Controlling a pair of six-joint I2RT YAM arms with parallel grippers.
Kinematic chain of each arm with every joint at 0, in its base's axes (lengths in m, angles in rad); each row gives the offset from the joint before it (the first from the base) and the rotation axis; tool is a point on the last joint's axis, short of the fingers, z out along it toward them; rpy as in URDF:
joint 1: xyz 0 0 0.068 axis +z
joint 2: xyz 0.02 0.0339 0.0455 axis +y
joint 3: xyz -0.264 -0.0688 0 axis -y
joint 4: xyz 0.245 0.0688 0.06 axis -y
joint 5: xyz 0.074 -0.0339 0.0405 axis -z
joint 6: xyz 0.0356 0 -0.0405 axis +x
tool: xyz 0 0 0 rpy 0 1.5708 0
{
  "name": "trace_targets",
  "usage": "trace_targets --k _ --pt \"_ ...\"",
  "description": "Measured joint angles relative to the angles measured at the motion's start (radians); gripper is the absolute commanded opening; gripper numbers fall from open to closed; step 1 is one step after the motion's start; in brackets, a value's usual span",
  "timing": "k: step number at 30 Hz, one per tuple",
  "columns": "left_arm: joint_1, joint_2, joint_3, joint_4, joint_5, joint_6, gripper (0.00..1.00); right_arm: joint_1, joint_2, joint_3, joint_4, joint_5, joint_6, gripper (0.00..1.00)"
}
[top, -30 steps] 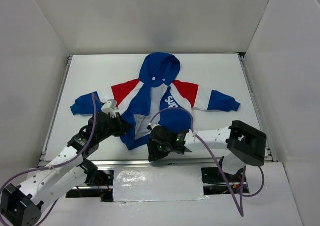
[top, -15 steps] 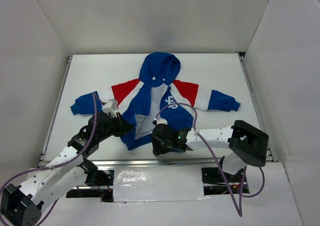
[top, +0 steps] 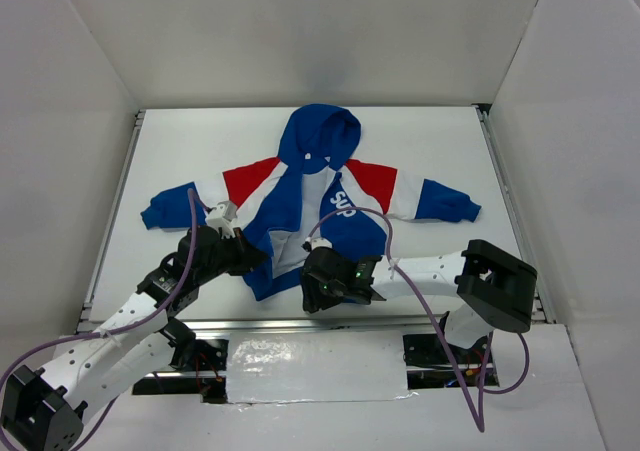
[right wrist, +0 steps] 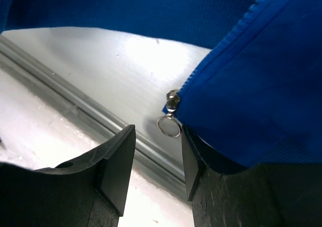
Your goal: Zip up the jacket
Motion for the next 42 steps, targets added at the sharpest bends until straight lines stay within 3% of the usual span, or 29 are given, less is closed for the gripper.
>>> trace_targets --k 13,23,32,42 --pt "0.0 0.0 0.0 0.003 0.0 0.0 0.0 0.0 -0.008 -0.018 0.046 -0.097 0.009 0.5" --pt "0.0 -0.001 0.0 0.002 0.0 0.0 0.0 -0.014 -0.108 -0.014 -0.03 0.015 -0.105 0.5" --pt "0.0 0.008 0.0 0.008 0.0 0.003 0.0 -0.022 0.014 0.059 -0.146 0.196 -0.14 0.47" --pt "0.0 0.005 0.0 0.007 0.001 0.004 0.0 -0.022 0.013 0.058 -0.15 0.228 -0.108 0.52"
